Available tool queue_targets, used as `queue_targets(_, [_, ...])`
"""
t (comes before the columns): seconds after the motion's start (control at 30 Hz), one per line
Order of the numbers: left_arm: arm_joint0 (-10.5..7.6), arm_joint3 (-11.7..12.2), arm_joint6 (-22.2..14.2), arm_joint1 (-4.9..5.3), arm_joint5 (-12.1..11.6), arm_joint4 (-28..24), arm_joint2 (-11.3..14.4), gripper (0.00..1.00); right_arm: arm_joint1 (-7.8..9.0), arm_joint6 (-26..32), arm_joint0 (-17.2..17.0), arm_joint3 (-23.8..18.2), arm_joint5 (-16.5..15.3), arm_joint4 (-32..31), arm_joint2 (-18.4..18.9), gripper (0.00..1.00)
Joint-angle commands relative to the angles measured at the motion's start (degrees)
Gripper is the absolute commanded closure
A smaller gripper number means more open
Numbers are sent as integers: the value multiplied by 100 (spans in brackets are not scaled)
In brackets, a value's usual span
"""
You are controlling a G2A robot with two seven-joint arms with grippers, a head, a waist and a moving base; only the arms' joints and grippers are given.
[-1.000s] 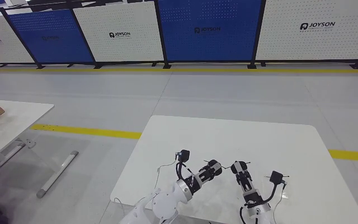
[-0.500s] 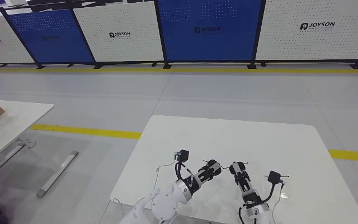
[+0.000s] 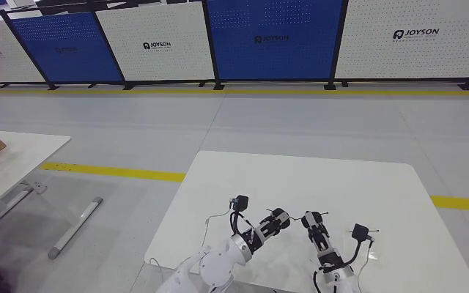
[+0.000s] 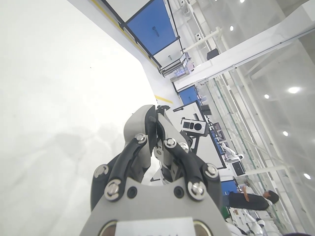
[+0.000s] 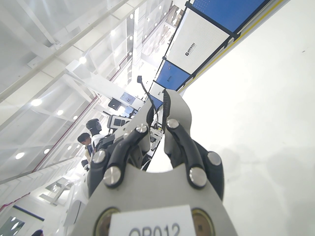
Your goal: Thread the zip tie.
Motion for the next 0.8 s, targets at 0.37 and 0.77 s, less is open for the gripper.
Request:
queue_targets(0.37, [-23,-5,297,-29,196,188,68,100,-1,-3,-29,-4,0,-44,30,77])
queue_targets(0.77, [-32,8,394,-53,235,263,122,100,-1,-35,-31,6,0,-52,5,100])
